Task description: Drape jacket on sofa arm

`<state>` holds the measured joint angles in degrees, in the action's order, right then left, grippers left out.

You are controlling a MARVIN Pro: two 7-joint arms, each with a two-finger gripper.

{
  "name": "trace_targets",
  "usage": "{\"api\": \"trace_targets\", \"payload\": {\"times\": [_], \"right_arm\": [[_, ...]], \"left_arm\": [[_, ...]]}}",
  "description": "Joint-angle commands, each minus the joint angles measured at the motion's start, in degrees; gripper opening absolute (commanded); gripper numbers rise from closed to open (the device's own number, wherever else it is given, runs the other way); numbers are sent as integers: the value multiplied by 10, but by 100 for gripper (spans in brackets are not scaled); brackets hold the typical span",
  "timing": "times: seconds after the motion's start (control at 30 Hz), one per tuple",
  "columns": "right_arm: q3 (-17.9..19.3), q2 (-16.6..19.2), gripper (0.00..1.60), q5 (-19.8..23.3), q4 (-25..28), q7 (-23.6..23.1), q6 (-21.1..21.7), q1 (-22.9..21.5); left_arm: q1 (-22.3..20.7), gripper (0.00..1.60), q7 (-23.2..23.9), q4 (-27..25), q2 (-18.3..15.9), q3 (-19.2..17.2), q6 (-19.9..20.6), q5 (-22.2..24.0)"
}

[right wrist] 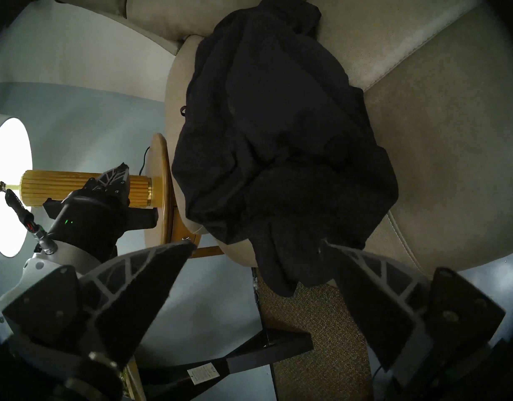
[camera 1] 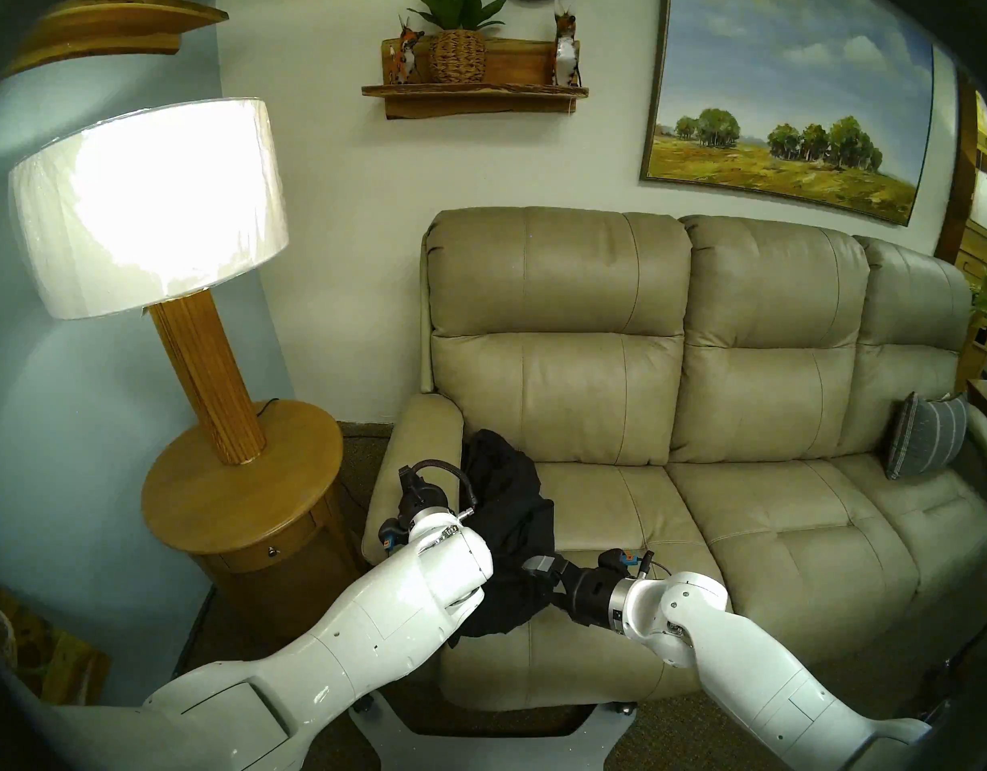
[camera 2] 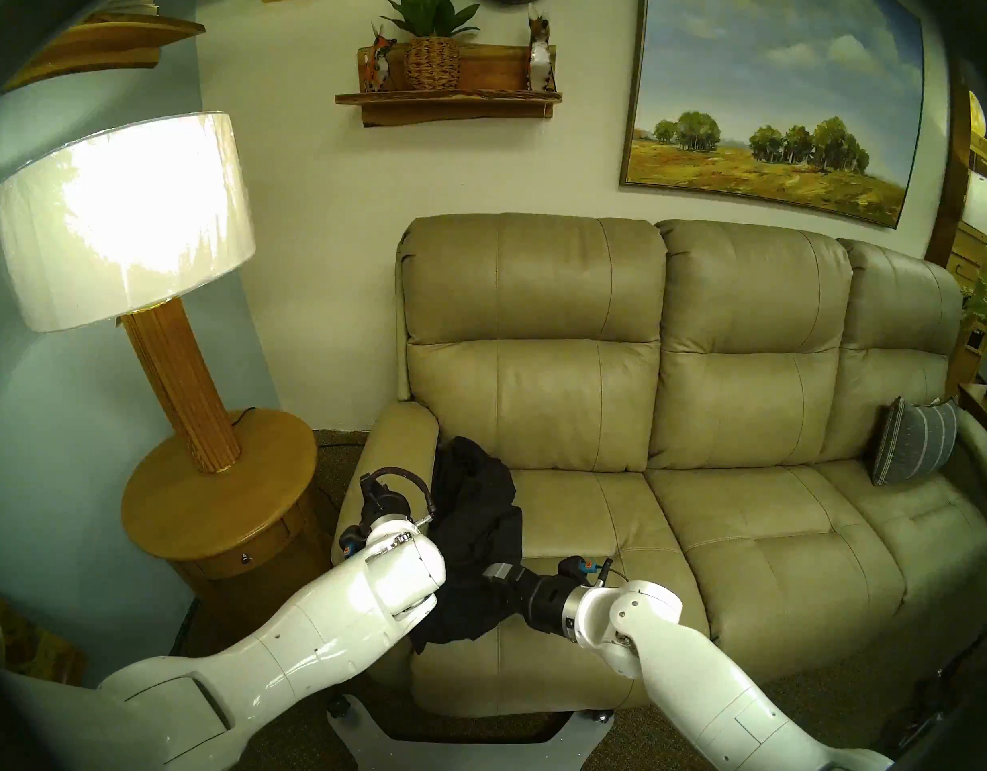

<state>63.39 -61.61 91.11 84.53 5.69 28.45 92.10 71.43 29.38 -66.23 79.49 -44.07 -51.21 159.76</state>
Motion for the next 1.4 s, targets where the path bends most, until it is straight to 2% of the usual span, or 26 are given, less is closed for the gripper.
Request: {"api": "trace_targets", "payload": {"times": [0.0,0.03,0.07,0.1,0.2,0.23,0.27,0.3,0.4,0.5,0.73,0.93,1.03,1.23,1.37], "right_arm": [[1,-8,160,-4,-7,-7,-7,-13],[1,-9,160,-4,-8,-7,-8,-14],[0,-10,160,-4,-10,-7,-8,-15],[0,-11,160,-4,-11,-7,-9,-15],[-1,-13,160,-6,-16,-8,-11,-16],[-2,-14,160,-7,-18,-9,-12,-16],[-2,-14,160,-8,-18,-9,-13,-15],[-3,-15,160,-9,-18,-10,-13,-15],[-3,-17,160,-14,-17,-13,-19,-13],[1,-18,160,-23,-18,-16,-33,-14],[20,-8,160,-29,-36,-21,-42,-24],[52,9,160,-17,-52,-43,-45,-14],[64,16,160,-11,-58,-58,-45,-8],[69,20,160,-9,-59,-69,-44,-2],[69,20,160,-8,-62,-77,-42,0]], "left_arm": [[62,0,29,-52,21,30,-38,-16],[71,6,32,-61,21,36,-38,-17],[87,24,39,-69,26,38,-38,-25],[80,50,35,-72,15,59,-38,-16],[101,93,41,-90,6,82,-38,-11],[97,131,37,-98,-11,97,-38,1],[102,154,37,-102,-14,102,-38,4],[107,160,41,-107,-16,106,-38,5],[104,160,39,-120,-35,133,-38,25],[105,160,45,-135,-46,146,-38,52],[100,160,61,-135,-45,156,-38,52],[93,160,63,-105,-26,152,-38,52],[84,160,46,-77,-2,146,-38,52],[70,160,34,-43,18,144,-38,52],[65,160,30,-11,40,126,-11,52]]}}
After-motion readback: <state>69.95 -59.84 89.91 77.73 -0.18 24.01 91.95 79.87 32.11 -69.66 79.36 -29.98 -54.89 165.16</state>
